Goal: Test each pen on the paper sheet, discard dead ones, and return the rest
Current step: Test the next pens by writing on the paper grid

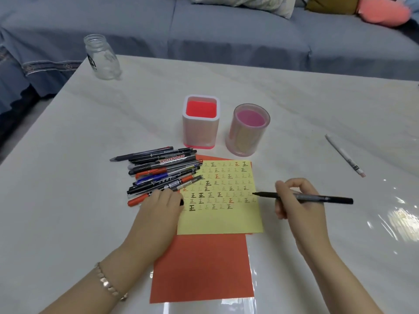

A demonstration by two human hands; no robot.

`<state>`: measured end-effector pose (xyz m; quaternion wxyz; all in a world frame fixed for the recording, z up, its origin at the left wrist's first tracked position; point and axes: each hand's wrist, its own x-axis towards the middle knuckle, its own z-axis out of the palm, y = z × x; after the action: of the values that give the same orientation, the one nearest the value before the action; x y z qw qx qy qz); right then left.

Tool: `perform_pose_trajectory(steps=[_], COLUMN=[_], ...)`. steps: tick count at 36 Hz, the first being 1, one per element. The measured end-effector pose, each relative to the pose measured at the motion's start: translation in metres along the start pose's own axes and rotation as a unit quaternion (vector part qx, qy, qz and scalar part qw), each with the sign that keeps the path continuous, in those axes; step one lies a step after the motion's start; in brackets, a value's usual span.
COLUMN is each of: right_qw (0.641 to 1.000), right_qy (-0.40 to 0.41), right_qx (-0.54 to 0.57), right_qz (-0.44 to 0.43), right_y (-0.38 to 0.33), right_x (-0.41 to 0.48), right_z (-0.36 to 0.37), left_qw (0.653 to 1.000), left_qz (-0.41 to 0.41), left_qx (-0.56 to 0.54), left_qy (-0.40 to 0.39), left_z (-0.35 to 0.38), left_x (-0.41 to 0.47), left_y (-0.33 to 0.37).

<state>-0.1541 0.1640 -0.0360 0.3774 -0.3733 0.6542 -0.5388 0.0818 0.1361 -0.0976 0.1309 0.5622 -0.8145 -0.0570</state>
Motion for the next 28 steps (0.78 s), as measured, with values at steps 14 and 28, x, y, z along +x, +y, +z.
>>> perform_pose_trajectory(steps=[14,28], right_qw=[1.000,0.995], right_qy=[-0.018,0.099], right_qx=[0.005,-0.006], right_qz=[0.019,0.019], right_y=[0.026,0.053], right_x=[0.007,0.012], right_z=[0.009,0.051], left_qw=[0.988,0.993], left_qz=[0.095,0.066], left_qx=[-0.080,-0.069], left_qy=[-0.089,-0.065], left_z=[0.027,0.056], left_x=[0.021,0.025], left_y=[0.057,0.054])
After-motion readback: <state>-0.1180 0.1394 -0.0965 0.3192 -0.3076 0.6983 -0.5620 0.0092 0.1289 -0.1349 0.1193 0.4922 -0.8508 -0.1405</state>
